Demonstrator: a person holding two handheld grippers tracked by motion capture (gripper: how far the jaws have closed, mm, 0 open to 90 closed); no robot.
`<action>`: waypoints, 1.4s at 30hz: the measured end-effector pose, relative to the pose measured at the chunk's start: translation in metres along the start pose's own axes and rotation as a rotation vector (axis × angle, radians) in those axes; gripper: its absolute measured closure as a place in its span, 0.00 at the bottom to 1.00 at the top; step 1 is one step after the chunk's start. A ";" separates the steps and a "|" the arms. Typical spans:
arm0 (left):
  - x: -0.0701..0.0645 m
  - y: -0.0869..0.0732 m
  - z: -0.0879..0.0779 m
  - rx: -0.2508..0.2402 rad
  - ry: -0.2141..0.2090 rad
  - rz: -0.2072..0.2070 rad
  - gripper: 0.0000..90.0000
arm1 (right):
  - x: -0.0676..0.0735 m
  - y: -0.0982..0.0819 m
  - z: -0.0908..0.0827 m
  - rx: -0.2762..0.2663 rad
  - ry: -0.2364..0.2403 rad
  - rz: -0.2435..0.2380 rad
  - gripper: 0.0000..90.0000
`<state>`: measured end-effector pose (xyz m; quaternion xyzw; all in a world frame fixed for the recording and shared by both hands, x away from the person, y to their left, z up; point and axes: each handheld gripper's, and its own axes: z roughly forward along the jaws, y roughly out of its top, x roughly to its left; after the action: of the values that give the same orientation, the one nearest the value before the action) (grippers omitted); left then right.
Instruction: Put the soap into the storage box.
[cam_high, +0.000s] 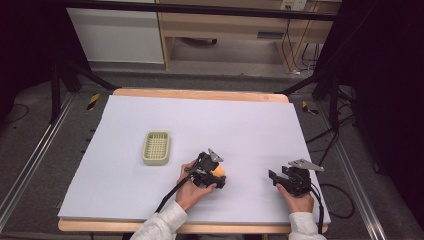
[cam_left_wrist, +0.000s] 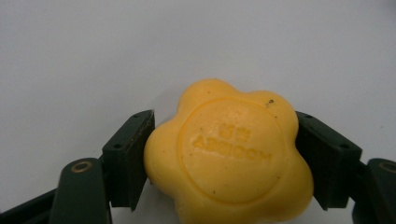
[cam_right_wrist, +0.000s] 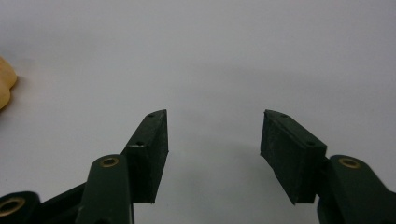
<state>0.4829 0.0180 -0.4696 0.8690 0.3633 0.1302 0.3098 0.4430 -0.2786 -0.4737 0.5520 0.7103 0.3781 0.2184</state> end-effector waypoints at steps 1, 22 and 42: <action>0.001 0.000 -0.001 -0.004 -0.001 -0.003 0.29 | 0.000 0.000 0.000 0.000 0.000 0.000 0.46; 0.007 -0.003 -0.002 0.019 0.003 -0.001 0.27 | 0.000 0.000 0.001 0.008 0.001 -0.003 0.46; 0.007 -0.008 -0.002 -0.018 0.003 -0.049 0.30 | 0.000 0.000 0.002 0.014 0.005 -0.001 0.46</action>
<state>0.4823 0.0281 -0.4730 0.8568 0.3835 0.1274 0.3202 0.4443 -0.2779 -0.4750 0.5524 0.7137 0.3744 0.2129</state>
